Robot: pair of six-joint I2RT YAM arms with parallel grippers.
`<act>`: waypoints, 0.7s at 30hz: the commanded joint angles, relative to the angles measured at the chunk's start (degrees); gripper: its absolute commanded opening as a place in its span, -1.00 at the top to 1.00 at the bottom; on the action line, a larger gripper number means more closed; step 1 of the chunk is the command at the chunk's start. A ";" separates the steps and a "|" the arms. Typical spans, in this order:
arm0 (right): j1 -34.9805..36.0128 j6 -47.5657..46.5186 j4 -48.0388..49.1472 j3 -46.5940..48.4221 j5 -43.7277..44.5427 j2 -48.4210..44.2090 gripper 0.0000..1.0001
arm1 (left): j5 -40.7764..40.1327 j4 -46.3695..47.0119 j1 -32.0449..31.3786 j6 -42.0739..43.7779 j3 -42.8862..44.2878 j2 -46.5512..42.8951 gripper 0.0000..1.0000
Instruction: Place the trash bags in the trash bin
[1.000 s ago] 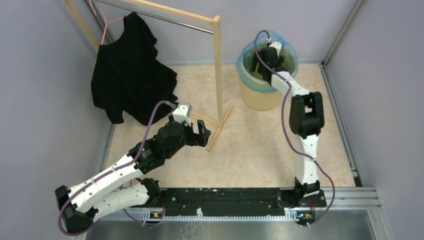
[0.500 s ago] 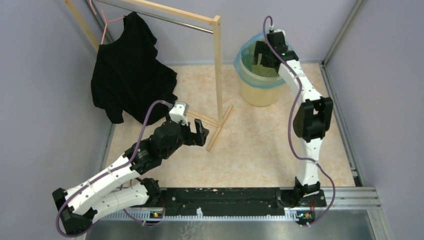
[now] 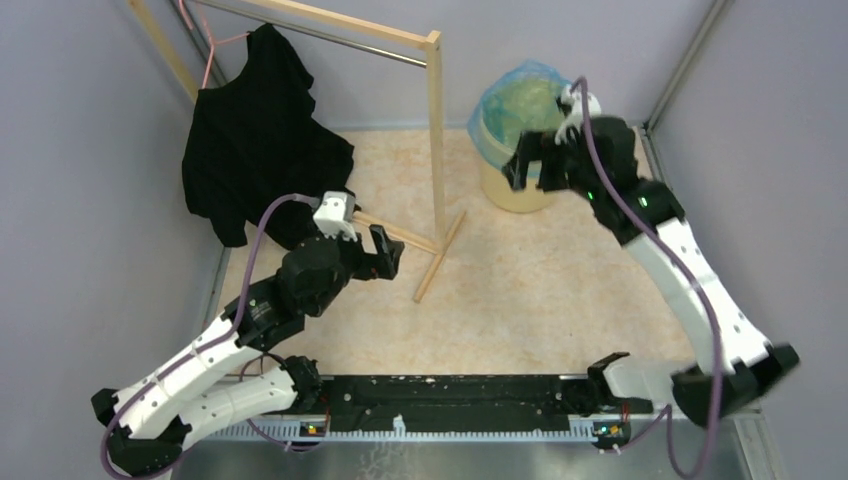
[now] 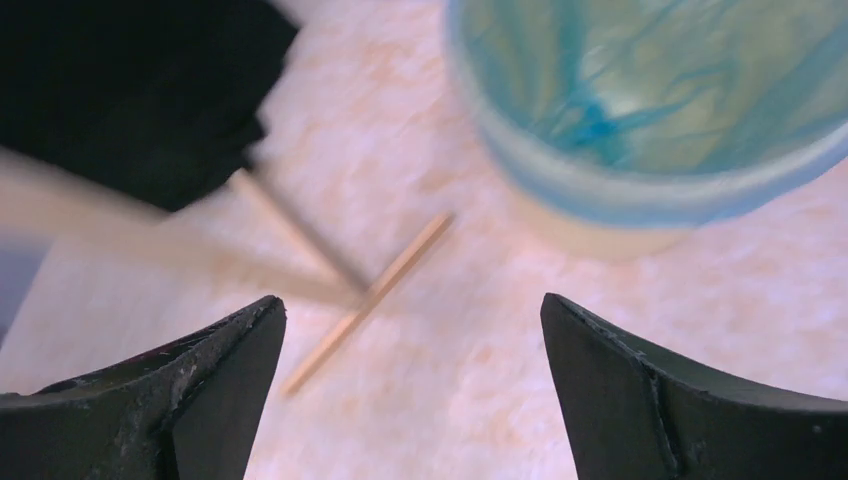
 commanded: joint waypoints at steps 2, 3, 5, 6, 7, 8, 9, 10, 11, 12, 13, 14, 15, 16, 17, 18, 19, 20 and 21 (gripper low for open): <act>2.47 3.78 2.82 -19.72 -15.39 -23.01 -0.97 | -7.38 -1.06 0.13 4.43 7.46 0.08 -0.97; 2.51 4.19 1.27 -21.75 -15.80 -26.86 -0.97 | -8.33 -1.88 0.13 4.87 9.01 0.28 -0.97; 2.46 4.47 -3.37 -23.35 -14.76 -33.04 -0.97 | -9.49 -2.53 0.13 6.24 11.53 0.17 -0.97; 2.46 4.42 -6.08 -23.26 -13.76 -35.89 -0.97 | -9.84 -2.64 0.13 6.87 12.57 -0.05 -0.97; 2.46 4.28 -8.38 -22.88 -12.52 -38.21 -0.97 | -10.04 -2.74 0.12 7.58 13.76 -0.14 -0.97; 2.46 3.95 -10.10 -22.48 -11.44 -40.79 -0.97 | -10.28 -3.22 0.13 7.90 15.08 -0.20 -0.97; 2.46 3.58 -11.35 -21.94 -10.34 -42.92 -0.97 | -10.41 -3.86 0.13 7.62 16.96 -0.10 -0.97; 2.50 3.26 -12.07 -21.25 -9.28 -44.80 -0.97 | -10.07 -4.37 0.13 7.24 18.93 -0.07 -0.97; 2.47 2.92 -12.63 -20.37 -8.38 -46.26 -0.97 | -9.63 -4.75 0.13 6.73 20.85 -0.11 -0.97; 2.45 2.49 -13.14 -19.23 -7.60 -47.13 -0.97 | -9.23 -4.95 0.13 6.03 22.65 -0.30 -0.97; 2.46 1.91 -13.78 -17.36 -7.26 -47.51 -0.97 | -8.85 -4.92 0.13 5.10 23.88 -0.71 -0.97; 2.46 1.38 -14.40 -15.68 -7.04 -47.39 -0.97 | -8.31 -4.40 0.13 4.52 24.61 -1.35 -0.97; 2.46 1.11 -14.96 -13.92 -7.17 -47.02 -0.97 | -7.75 -3.58 0.09 4.00 24.79 -2.10 -0.97; 2.46 1.05 -15.34 -12.33 -7.48 -46.42 -0.97 | -7.10 -2.72 0.12 3.38 24.67 -2.89 -0.97; 2.46 1.10 -15.29 -11.12 -8.10 -46.29 -0.97 | -6.31 -2.01 0.13 2.72 24.54 -3.61 -0.97; 2.45 1.27 -14.94 -10.10 -8.80 -46.42 -0.97 | -5.43 -1.47 0.13 2.17 24.44 -4.10 -0.97; 2.43 1.49 -14.32 -9.48 -9.37 -46.78 -0.97 | -4.54 -1.45 0.13 1.72 24.51 -4.47 -0.97; 2.46 1.88 -13.61 -9.03 -9.80 -47.28 -0.97 | -3.84 -1.72 0.13 1.39 24.63 -4.71 -0.97; 2.46 2.11 -12.90 -8.88 -10.23 -47.95 -0.97 | -3.50 -2.40 0.13 0.84 25.00 -4.72 -0.98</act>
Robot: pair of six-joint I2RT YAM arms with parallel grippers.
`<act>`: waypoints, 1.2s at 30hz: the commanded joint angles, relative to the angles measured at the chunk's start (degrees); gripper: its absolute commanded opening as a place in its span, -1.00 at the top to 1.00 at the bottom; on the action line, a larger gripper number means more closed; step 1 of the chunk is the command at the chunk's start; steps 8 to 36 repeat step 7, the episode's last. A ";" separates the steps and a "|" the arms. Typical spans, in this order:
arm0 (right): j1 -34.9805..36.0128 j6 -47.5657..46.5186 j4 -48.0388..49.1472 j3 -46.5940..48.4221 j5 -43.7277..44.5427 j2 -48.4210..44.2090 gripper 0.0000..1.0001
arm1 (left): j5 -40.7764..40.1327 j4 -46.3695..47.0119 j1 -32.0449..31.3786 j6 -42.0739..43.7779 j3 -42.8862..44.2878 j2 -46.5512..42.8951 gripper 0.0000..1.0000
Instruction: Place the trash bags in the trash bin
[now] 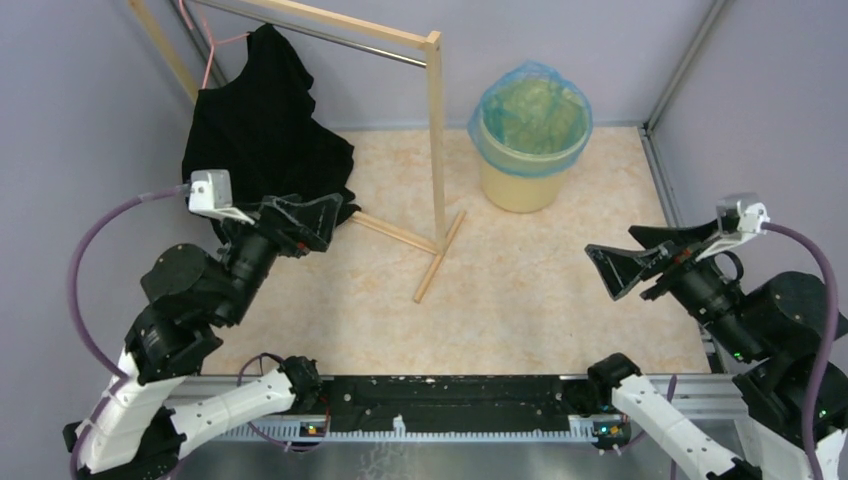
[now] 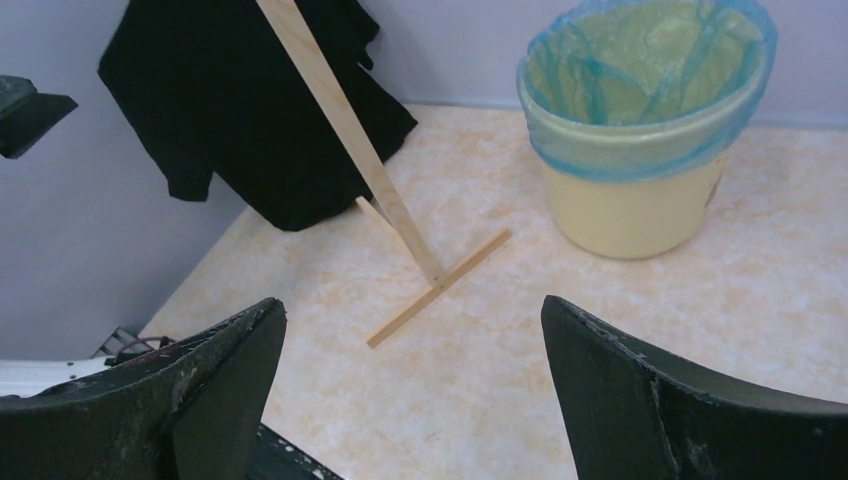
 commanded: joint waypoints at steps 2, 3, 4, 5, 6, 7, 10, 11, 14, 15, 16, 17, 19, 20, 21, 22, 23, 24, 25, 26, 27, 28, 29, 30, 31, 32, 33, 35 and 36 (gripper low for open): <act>-0.18 0.53 2.49 2.50 -1.60 -2.02 -0.97 | 3.10 -0.69 0.11 -3.59 2.56 -0.22 -0.97; -0.18 0.85 3.74 1.93 -2.02 -3.05 -0.97 | 3.52 -1.28 0.11 -4.00 2.97 -0.02 -0.97; -0.18 1.15 4.45 1.68 -2.92 -3.68 -0.97 | 4.15 -1.92 0.09 -4.43 3.28 0.22 -0.97; -0.18 1.25 4.71 1.96 -3.27 -3.95 -0.97 | 4.62 -2.10 0.11 -4.59 3.44 0.34 -0.98; -0.21 1.52 4.95 2.21 -3.42 -4.34 -0.97 | 5.09 -2.32 0.10 -4.82 3.46 0.50 -0.97; -0.19 2.16 5.38 2.45 -3.16 -4.83 -0.97 | 5.22 -2.36 0.11 -5.34 3.37 0.54 -0.97; -0.19 2.16 5.38 2.45 -3.16 -4.83 -0.97 | 5.22 -2.36 0.11 -5.34 3.37 0.54 -0.97; -0.19 2.16 5.38 2.45 -3.16 -4.83 -0.97 | 5.22 -2.36 0.11 -5.34 3.37 0.54 -0.97; -0.19 2.16 5.38 2.45 -3.16 -4.83 -0.97 | 5.22 -2.36 0.11 -5.34 3.37 0.54 -0.97; -0.19 2.16 5.38 2.45 -3.16 -4.83 -0.97 | 5.22 -2.36 0.11 -5.34 3.37 0.54 -0.97; -0.19 2.16 5.38 2.45 -3.16 -4.83 -0.97 | 5.22 -2.36 0.11 -5.34 3.37 0.54 -0.97; -0.19 2.16 5.38 2.45 -3.16 -4.83 -0.97 | 5.22 -2.36 0.11 -5.34 3.37 0.54 -0.97; -0.19 2.16 5.38 2.45 -3.16 -4.83 -0.97 | 5.22 -2.36 0.11 -5.34 3.37 0.54 -0.97; -0.19 2.16 5.38 2.45 -3.16 -4.83 -0.97 | 5.22 -2.36 0.11 -5.34 3.37 0.54 -0.97; -0.19 2.16 5.38 2.45 -3.16 -4.83 -0.97 | 5.22 -2.36 0.11 -5.34 3.37 0.54 -0.97; -0.19 2.16 5.38 2.45 -3.16 -4.83 -0.97 | 5.22 -2.36 0.11 -5.34 3.37 0.54 -0.97; -0.19 2.16 5.38 2.45 -3.16 -4.83 -0.97 | 5.22 -2.36 0.11 -5.34 3.37 0.54 -0.97; -0.19 2.16 5.38 2.45 -3.16 -4.83 -0.97 | 5.22 -2.36 0.11 -5.34 3.37 0.54 -0.97; -0.19 2.16 5.38 2.45 -3.16 -4.83 -0.97 | 5.22 -2.36 0.11 -5.34 3.37 0.54 -0.97; -0.19 2.16 5.38 2.45 -3.16 -4.83 -0.97 | 5.22 -2.36 0.11 -5.34 3.37 0.54 -0.97; -0.19 2.16 5.38 2.45 -3.16 -4.83 -0.97 | 5.22 -2.36 0.11 -5.34 3.37 0.54 -0.97; -0.19 2.16 5.38 2.45 -3.16 -4.83 -0.97 | 5.22 -2.36 0.11 -5.34 3.37 0.54 -0.97; -0.19 2.16 5.38 2.45 -3.16 -4.83 -0.97 | 5.22 -2.36 0.11 -5.34 3.37 0.54 -0.97; -0.19 2.16 5.38 2.45 -3.16 -4.83 -0.97 | 5.22 -2.36 0.11 -5.34 3.37 0.54 -0.97; -0.19 2.16 5.38 2.45 -3.16 -4.83 -0.97 | 5.22 -2.36 0.11 -5.34 3.37 0.54 -0.97; -0.19 2.16 5.38 2.45 -3.16 -4.83 -0.97 | 5.22 -2.36 0.11 -5.34 3.37 0.54 -0.97; -0.19 2.16 5.38 2.45 -3.16 -4.83 -0.97 | 5.22 -2.36 0.11 -5.34 3.37 0.54 -0.97; -0.19 2.16 5.38 2.45 -3.16 -4.83 -0.97 | 5.22 -2.36 0.11 -5.34 3.37 0.54 -0.97; -0.19 2.16 5.38 2.45 -3.16 -4.83 -0.97 | 5.22 -2.36 0.11 -5.34 3.37 0.54 -0.97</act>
